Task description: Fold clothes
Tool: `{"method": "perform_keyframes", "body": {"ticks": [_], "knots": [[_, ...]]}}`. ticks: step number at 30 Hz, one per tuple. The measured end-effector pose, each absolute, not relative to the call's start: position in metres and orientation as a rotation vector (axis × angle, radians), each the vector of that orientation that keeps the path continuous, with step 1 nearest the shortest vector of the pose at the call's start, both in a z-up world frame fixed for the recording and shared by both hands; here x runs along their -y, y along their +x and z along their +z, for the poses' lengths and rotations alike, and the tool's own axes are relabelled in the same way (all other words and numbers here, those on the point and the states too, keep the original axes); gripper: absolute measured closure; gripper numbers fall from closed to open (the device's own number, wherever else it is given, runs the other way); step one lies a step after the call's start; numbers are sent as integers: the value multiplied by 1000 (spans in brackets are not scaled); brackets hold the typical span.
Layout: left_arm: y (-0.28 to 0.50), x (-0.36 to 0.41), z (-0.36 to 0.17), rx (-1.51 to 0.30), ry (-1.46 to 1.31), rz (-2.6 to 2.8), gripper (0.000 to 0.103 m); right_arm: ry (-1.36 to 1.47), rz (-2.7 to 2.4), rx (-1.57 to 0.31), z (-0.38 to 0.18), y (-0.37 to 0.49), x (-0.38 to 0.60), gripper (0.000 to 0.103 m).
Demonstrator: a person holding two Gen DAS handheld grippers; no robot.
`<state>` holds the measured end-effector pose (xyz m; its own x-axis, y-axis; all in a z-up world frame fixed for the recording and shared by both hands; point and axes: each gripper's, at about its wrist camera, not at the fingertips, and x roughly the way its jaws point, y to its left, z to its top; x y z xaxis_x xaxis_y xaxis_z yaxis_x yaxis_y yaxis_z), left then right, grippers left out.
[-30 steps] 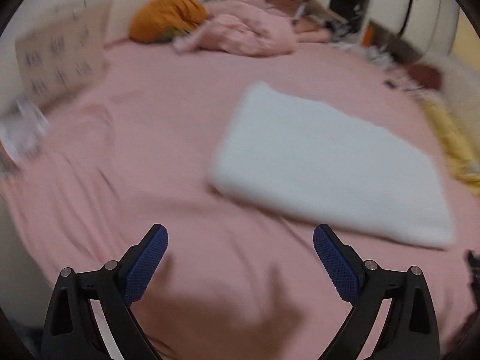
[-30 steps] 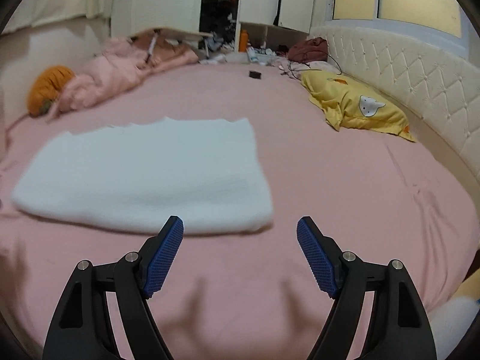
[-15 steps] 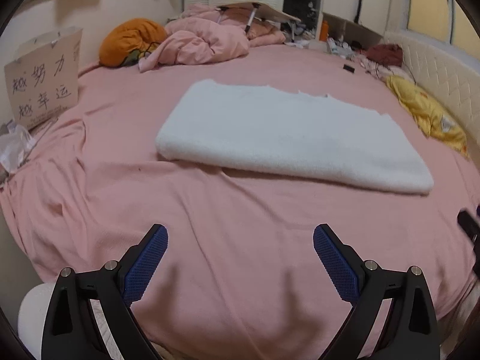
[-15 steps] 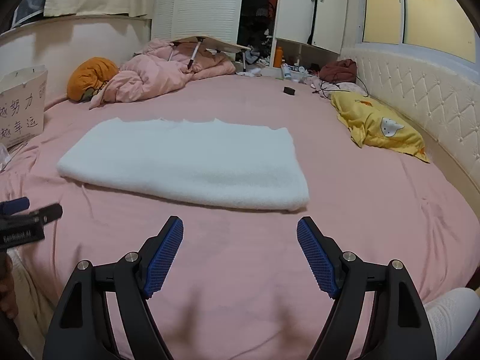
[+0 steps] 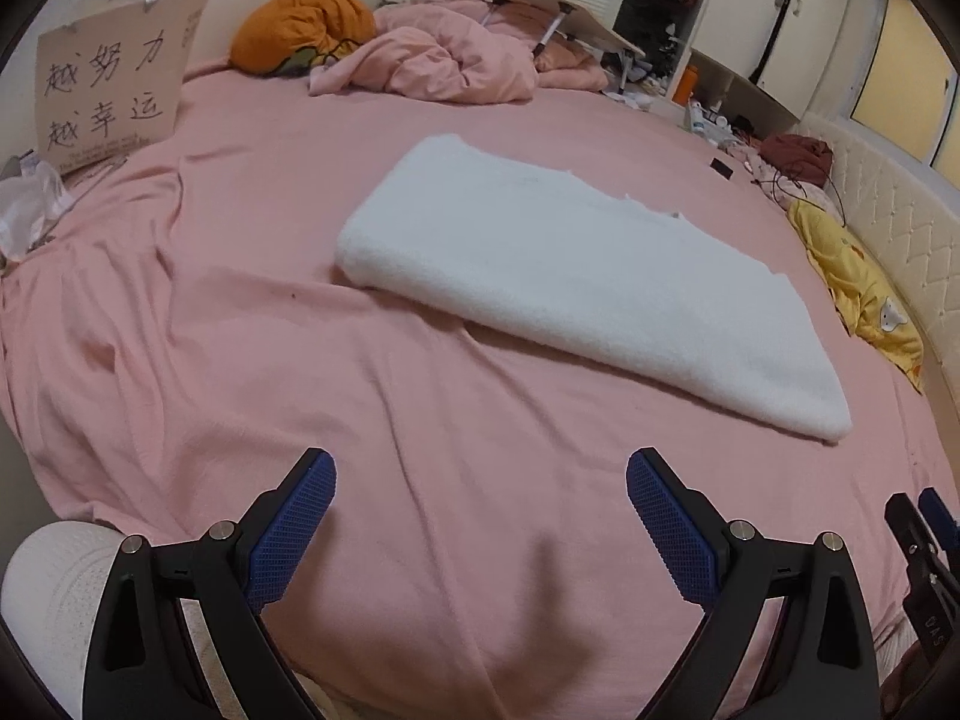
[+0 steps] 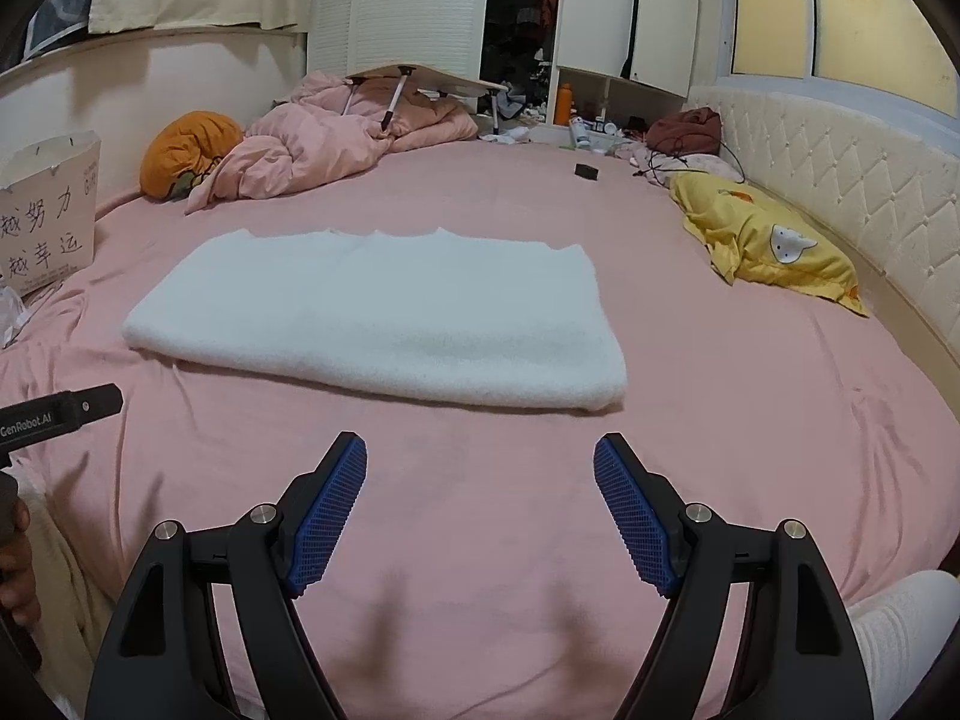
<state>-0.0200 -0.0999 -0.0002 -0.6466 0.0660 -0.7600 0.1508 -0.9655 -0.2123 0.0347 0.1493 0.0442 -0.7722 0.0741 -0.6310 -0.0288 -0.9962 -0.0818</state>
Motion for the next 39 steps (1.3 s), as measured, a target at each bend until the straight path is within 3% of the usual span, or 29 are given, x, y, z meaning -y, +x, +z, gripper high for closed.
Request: {"method": "perform_keyframes", "body": {"ticks": [12,21,28,39], "knots": [[-32,94,-9,-443,1362,-2783,5,-1122,2870,10,30,21,-159,25],[-53,122,-38,-917,1485,-2745,5,-1201,2845,-84,16,4,-165,25],[-84,168,-67,-1560,1365,-2548,5,-1261,2819,-122,4,-5,-166,25],[-172,170,-74,-1589,1273,-2501,5,-1343,2744,-228,-12,-20,-176,25]]}}
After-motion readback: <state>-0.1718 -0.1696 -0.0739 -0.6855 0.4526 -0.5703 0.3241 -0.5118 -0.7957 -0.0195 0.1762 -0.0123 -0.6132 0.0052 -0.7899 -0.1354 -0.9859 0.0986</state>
